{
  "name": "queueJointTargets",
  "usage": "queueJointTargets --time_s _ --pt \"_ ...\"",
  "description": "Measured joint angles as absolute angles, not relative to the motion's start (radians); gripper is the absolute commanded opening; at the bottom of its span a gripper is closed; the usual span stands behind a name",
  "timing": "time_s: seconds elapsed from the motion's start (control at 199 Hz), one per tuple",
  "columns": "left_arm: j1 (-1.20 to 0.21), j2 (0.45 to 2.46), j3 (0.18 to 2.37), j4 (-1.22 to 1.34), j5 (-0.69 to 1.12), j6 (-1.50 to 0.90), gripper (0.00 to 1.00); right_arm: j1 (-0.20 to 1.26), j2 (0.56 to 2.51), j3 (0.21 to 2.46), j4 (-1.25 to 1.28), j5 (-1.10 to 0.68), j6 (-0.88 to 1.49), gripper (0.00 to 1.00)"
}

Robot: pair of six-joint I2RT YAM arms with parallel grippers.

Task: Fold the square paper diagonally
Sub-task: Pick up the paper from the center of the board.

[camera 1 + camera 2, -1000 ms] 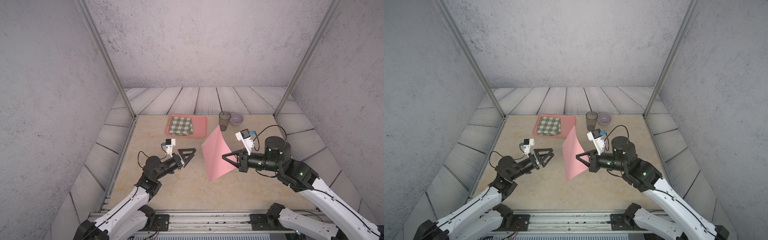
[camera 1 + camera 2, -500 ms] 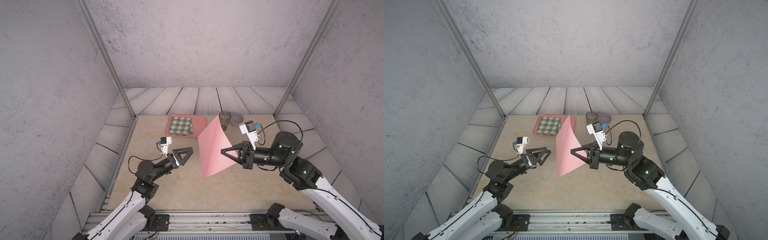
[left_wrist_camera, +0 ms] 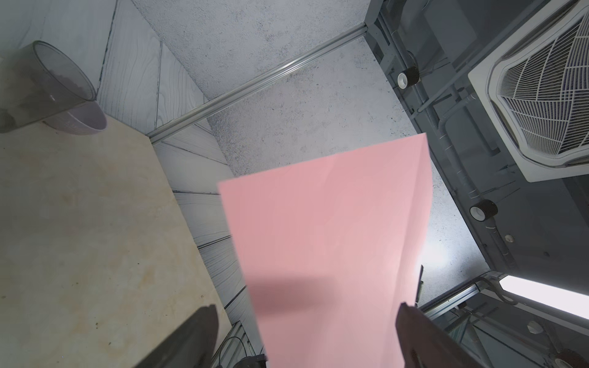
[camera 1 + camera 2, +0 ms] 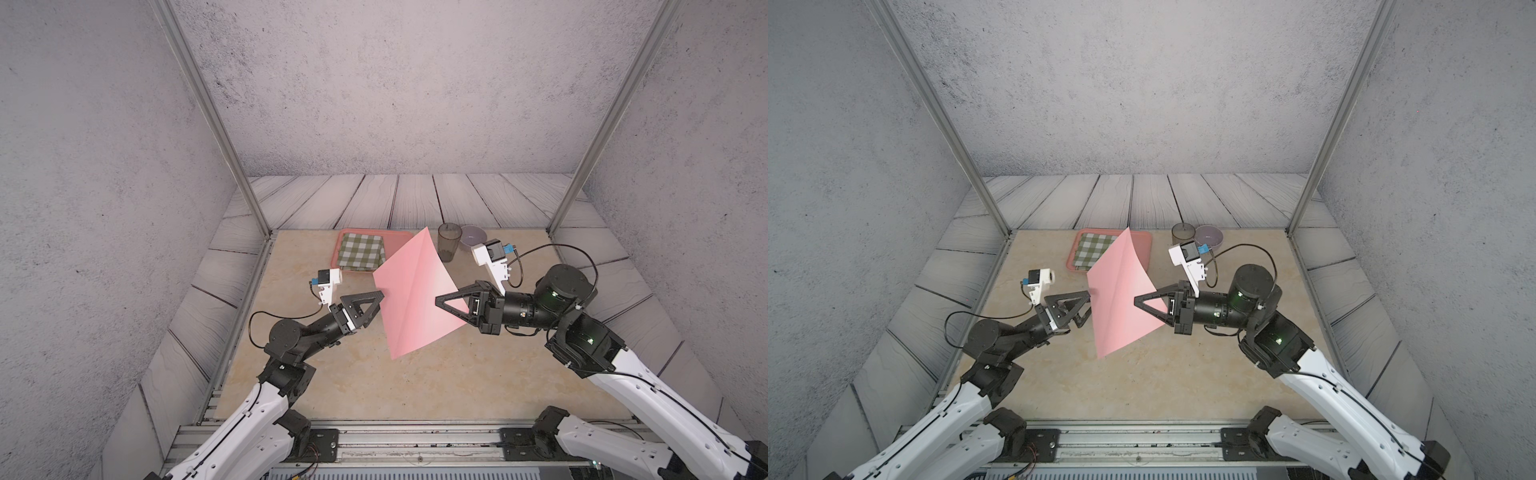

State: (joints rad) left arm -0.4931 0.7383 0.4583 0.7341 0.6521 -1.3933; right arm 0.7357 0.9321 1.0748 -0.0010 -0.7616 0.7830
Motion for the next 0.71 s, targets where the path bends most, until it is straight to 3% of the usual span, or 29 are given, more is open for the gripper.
queueJointTargets --time_s 0.171,0.705 --pt "-0.494 0.715 0.468 0.727 0.665 -1.407 0.89 0.736 0.933 1.014 0.054 -0.762 0.82 0.0" --pt "-0.498 0.551 0.506 0.392 0.651 -1.303 0.46 0.756 0.932 0.958 0.026 -0.675 0.808 0.0"
